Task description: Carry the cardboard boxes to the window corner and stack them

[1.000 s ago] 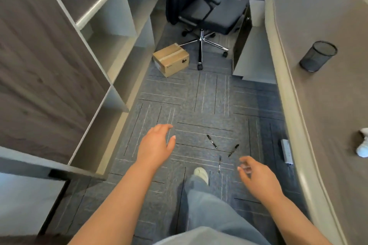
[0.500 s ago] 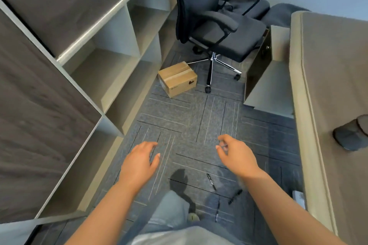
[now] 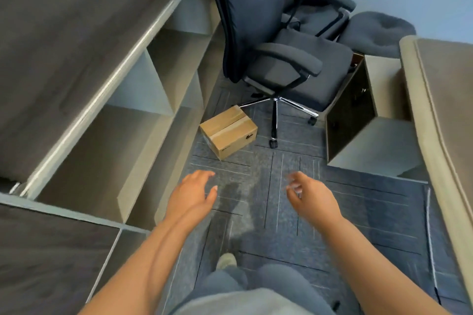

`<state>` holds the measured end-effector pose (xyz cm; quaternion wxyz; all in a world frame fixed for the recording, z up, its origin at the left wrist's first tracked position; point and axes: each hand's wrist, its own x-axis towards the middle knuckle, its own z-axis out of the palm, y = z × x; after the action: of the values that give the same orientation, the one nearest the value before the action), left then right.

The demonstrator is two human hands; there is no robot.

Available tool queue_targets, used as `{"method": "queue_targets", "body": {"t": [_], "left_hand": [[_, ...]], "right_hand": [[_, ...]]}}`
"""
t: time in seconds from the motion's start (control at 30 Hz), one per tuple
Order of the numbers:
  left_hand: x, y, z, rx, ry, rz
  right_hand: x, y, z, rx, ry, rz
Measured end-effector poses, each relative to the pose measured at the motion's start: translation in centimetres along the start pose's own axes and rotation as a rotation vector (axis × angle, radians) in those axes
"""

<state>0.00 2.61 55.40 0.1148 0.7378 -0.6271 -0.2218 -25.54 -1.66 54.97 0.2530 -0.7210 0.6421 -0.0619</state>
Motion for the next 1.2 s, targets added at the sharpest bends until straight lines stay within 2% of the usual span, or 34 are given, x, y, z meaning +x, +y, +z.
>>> {"method": "queue_targets", "body": {"t": [0.17,0.33,0.5,0.67,0.77,0.93,1.2], "left_hand": [[9.4,2.4,-2.4,-0.007,-0.008,0.048],[17.8,3.4,-2.0,-0.042,-0.007,0.041],[25.2,3.3,-1.1,-0.049,-0.009,-0.078],[29.7,2.8,0.4,-0.055,-0.009,-0.220],[32.1,1.5,1.9,-0.072,-0.014,-0.309],[38.4,-2.7,6.8,-0.094,-0.027,-0.381],[48.6,-12.6,20.1,-0.173,-0.040,-0.487]], "right_hand": [[5.4,1.0,-1.1,0.031,-0.022,0.129],[12.8,3.1,-1.9,0.044,-0.055,0.176],[24.0,3.7,-3.3,-0.023,-0.152,0.064],[35.1,1.8,-5.4,-0.117,-0.232,-0.106],[40.3,0.7,-4.9,-0.136,-0.280,-0.145],[48.1,1.6,0.3,-0.133,-0.326,-0.138],[58.9,6.1,16.1,-0.105,-0.347,-0.126]]}}
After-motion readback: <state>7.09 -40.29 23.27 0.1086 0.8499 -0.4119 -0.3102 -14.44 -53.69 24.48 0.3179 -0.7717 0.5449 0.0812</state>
